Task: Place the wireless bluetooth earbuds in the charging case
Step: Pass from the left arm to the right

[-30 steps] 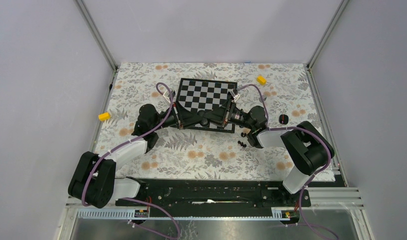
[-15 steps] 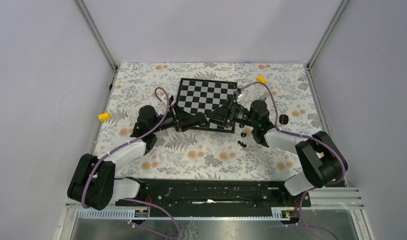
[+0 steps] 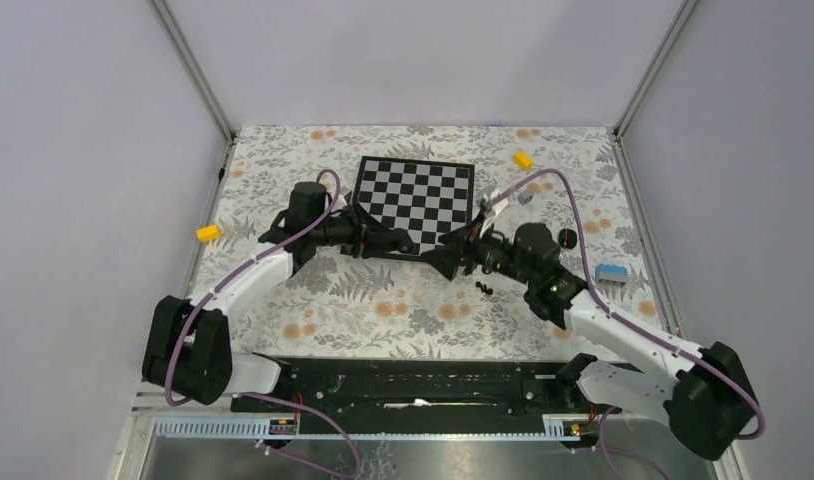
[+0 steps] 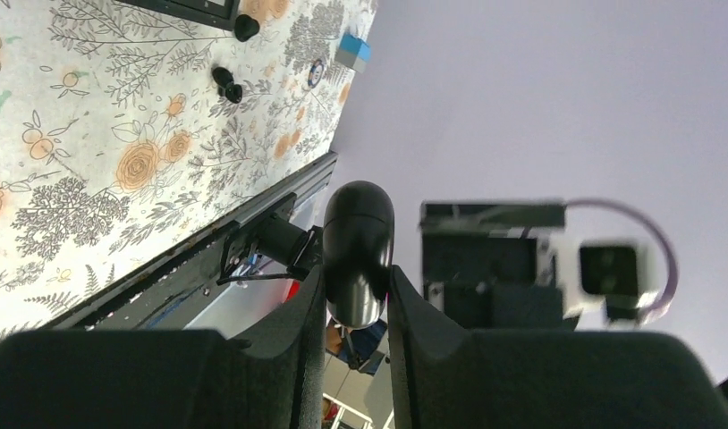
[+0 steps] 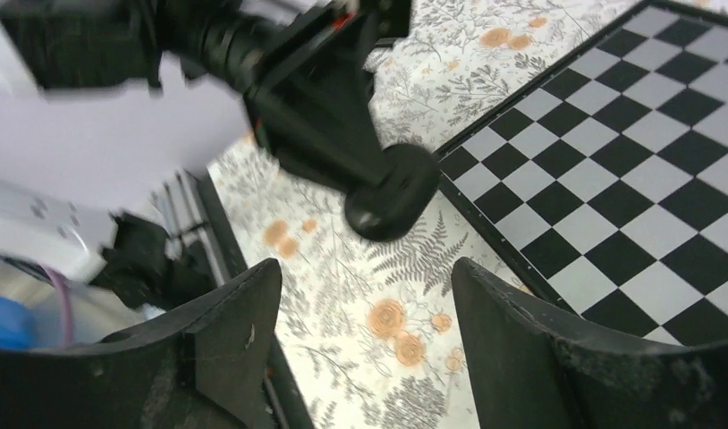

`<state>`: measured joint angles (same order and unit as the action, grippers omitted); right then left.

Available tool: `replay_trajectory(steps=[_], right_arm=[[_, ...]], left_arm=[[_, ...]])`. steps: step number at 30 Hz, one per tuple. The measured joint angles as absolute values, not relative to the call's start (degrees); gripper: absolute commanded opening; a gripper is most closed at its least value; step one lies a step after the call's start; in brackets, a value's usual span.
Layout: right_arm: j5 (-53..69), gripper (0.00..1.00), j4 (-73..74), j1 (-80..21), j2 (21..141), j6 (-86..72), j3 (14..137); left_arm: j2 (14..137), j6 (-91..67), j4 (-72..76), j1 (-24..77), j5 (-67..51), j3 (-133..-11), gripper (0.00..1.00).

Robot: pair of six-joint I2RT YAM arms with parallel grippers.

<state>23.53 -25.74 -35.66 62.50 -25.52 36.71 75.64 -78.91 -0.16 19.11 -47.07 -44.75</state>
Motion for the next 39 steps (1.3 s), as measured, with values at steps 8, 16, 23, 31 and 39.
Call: replay_trajectory(steps=[8, 16, 23, 31, 39], right_arm=[[7.4, 0.72, -32.2, -51.4, 57.3, 5.3, 23.9], [-2.5, 0.71, -42.3, -54.8, 65.3, 23.9, 21.1], [-5.3, 0.71, -50.7, -59.1, 74.0, 33.5, 22.0], [-7.5, 0.68, -57.3, -61.2, 80.1, 40.9, 25.1], [-6.5, 0.53, -57.5, -61.9, 83.2, 44.1, 28.9]], left_arm=[[81.6, -74.6, -16.7, 19.1, -46.3, -52.8, 0.00], [82.6, -76.1, -20.1, 19.1, -47.2, -51.9, 0.00], [82.6, -77.0, -20.1, 19.1, -47.4, -50.9, 0.00], [82.6, -77.2, -20.7, 19.1, -47.9, -50.2, 0.00], [82.7, -77.2, -20.0, 18.8, -48.8, -50.2, 0.00]])
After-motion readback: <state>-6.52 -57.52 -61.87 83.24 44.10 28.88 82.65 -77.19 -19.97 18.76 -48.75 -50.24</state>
